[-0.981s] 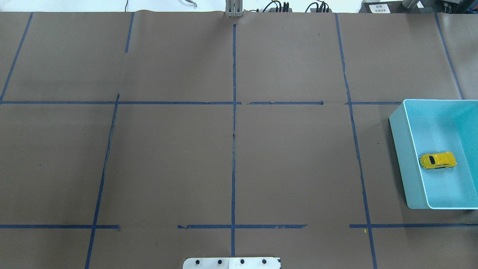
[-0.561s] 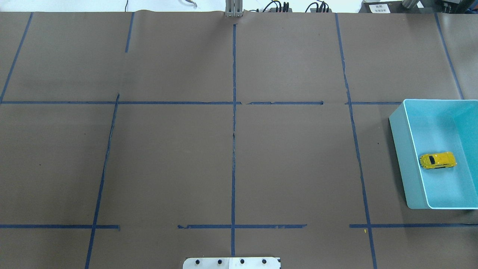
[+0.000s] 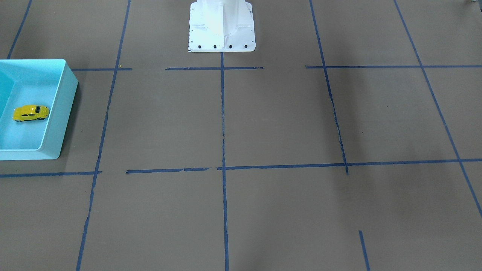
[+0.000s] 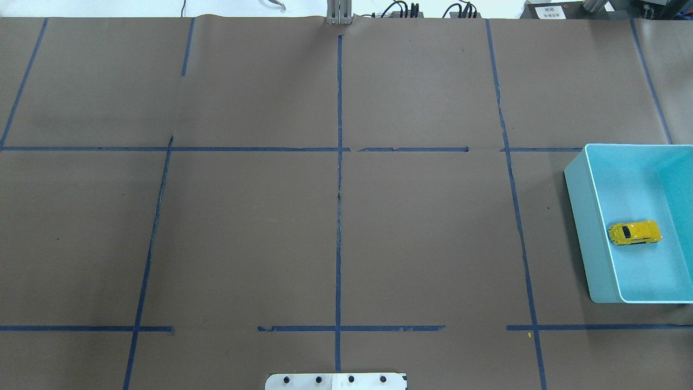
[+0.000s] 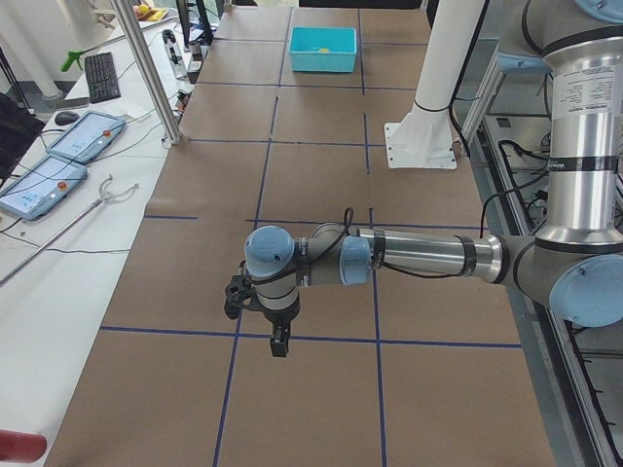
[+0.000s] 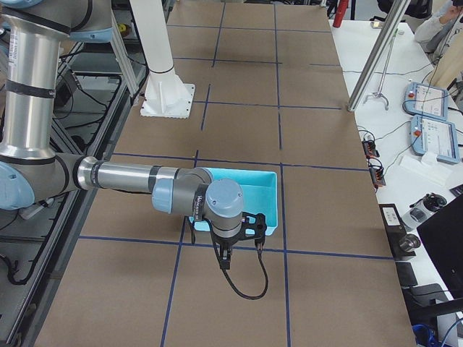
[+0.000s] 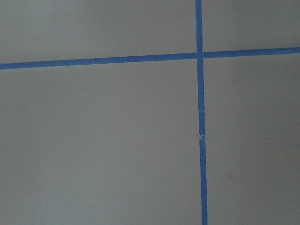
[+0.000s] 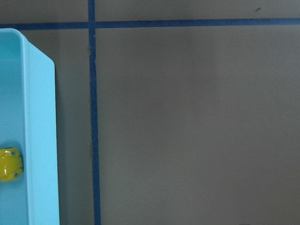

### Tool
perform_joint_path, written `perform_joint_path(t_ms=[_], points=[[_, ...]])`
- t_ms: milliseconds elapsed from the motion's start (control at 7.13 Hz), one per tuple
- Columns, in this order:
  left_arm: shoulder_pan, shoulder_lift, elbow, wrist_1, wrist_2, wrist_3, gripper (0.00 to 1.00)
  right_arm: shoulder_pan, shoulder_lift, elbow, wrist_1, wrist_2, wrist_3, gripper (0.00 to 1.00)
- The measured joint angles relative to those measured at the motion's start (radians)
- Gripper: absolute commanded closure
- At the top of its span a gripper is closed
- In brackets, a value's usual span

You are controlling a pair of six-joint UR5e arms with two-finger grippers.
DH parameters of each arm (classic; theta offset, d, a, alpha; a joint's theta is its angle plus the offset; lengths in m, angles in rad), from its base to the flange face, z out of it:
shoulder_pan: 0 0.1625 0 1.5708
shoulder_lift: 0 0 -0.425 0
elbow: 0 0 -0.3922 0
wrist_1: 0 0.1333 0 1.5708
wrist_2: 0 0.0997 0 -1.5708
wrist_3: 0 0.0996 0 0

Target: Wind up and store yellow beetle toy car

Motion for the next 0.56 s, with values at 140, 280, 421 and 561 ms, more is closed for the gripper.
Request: perform_joint_path(t_ms=[140, 280, 421, 561], points=[[0.000, 0.001, 0.000, -0.001, -0.003, -0.001, 0.00, -0.001, 0.002, -0.019, 0.001, 0.008, 0.000, 0.01], [0.000, 0.001, 0.000, -0.001, -0.004, -0.001, 0.00, -0.004, 0.002, -0.026, 0.001, 0.015, -0.001, 0.01], [0.000, 0.001, 0.001, -0.002, -0.004, -0.001, 0.00, -0.018, 0.003, -0.020, -0.002, 0.019, -0.001, 0.01], [0.000, 0.000, 0.001, -0.002, -0.005, -0.002, 0.00, -0.053, 0.004, 0.013, -0.012, 0.020, 0.004, 0.01]])
